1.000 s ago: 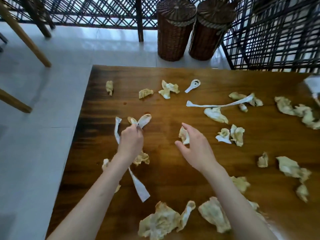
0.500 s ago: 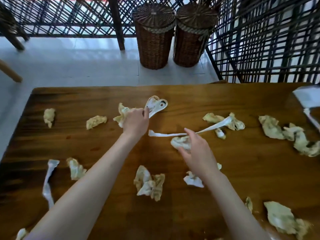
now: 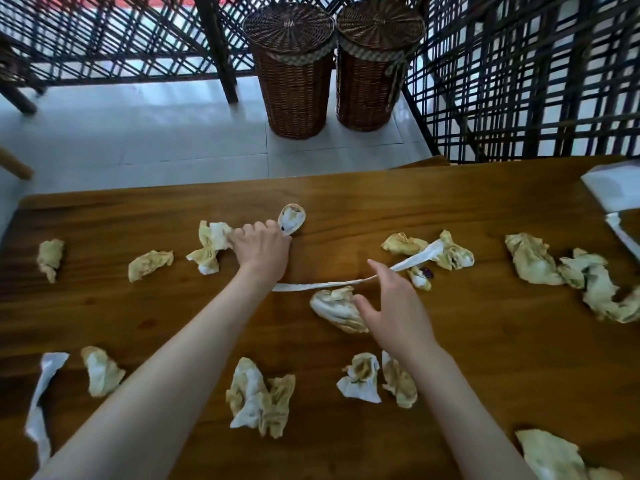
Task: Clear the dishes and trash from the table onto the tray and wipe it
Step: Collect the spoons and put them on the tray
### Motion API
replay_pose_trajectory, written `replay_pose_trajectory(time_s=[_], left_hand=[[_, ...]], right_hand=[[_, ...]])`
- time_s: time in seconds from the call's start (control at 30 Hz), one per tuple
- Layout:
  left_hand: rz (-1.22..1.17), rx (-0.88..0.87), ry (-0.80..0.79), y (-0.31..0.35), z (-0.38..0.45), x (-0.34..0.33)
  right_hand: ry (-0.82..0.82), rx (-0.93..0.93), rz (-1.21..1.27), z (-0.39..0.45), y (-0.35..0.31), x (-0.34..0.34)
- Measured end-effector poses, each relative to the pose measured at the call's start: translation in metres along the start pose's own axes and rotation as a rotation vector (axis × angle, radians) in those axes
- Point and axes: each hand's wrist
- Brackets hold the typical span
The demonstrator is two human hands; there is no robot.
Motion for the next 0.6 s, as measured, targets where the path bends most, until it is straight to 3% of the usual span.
replay_pose_trajectory(time_s=[0.1, 0.3, 0.47, 0.6], left_hand=[[-0.03, 0.003, -0.052, 0.001, -0.002, 0.006], [-0.426, -0.055, -0.073, -0.004, -0.041, 0.014], [-0.457, -0.172, -0.028, -0.006, -0.111, 0.024], [-0.63, -0.256, -0.001, -0.003, -0.177, 0.026]], right_hand=[[0.008, 0.009, -0.004, -0.002, 0.004, 0.001], [0.021, -0.001, 0.002, -0.022, 0.012, 0.01], [0.042, -0.053, 0.003, -0.065, 0.014, 0.021], [0.09, -0.091, -0.006, -0.116, 0.015, 0.026]])
Point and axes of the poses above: each hand's wrist, its own z-axis towards the middle knuckle, its own x-axis out of the back of the hand, y = z × x, and after that the axes turned 13 degrees about -y, right-handed
